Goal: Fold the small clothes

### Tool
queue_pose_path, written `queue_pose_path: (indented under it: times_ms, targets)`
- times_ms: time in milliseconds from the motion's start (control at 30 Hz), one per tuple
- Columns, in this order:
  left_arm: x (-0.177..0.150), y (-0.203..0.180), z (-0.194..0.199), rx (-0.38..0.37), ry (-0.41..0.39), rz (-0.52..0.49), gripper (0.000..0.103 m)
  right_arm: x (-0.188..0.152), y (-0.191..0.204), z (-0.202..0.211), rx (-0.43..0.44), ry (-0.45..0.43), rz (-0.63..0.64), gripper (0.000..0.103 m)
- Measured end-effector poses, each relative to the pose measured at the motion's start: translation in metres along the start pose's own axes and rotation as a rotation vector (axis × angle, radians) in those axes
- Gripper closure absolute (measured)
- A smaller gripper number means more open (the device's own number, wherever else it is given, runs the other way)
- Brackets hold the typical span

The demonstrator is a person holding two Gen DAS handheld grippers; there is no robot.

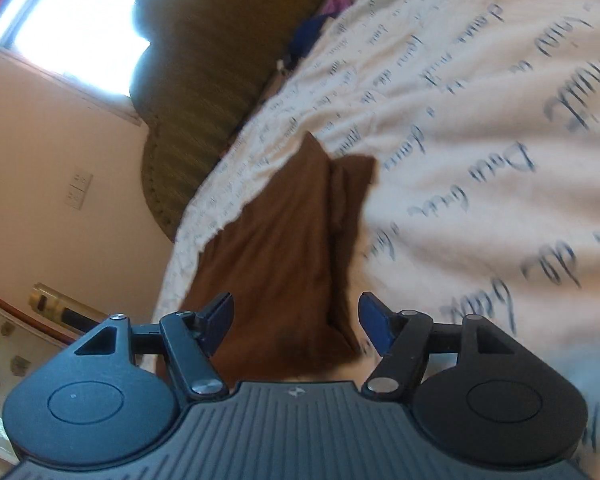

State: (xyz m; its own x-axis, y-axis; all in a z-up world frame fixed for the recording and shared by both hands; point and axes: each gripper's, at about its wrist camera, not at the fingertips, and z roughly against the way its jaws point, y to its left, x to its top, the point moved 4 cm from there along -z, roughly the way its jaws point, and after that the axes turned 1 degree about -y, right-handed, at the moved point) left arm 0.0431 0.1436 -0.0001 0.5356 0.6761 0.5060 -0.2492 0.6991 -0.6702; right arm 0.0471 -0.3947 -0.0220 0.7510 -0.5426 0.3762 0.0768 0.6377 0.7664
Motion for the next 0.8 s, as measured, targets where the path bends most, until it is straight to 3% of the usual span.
queue_pose_path:
  times_ms: [100,300,367,400,433,467,600,800]
  targets:
    - [-0.021,0.007,-0.001,-0.006,0.008,0.053,0.014,-0.017,0.000,-0.003,0.007,-0.016,-0.013,0.034]
    - [-0.015,-0.009,-0.032,-0.028,0.018,0.095,0.014,-0.014,0.006,-0.038,0.053,-0.035,-0.120,0.036]
    - [-0.014,-0.012,-0.041,0.011,0.017,0.100,0.032,-0.010,0.006,-0.042,0.065,-0.066,-0.150,0.039]
    - [-0.013,-0.014,-0.044,0.024,0.033,0.091,0.064,-0.009,0.005,-0.045,0.065,-0.061,-0.161,0.061]
    - [-0.015,-0.016,-0.051,0.033,0.075,0.080,0.094,-0.009,0.003,-0.050,0.065,-0.038,-0.169,0.092]
    - [-0.017,-0.016,-0.056,0.043,0.105,0.079,0.093,-0.010,0.001,-0.053,0.060,-0.027,-0.172,0.093]
    - [-0.015,-0.029,-0.050,0.079,0.075,-0.009,0.094,-0.009,0.007,-0.046,0.060,-0.051,-0.118,0.095]
    - [-0.008,-0.047,-0.004,0.004,0.059,-0.046,0.095,-0.008,0.030,-0.019,0.102,-0.031,-0.039,0.095]
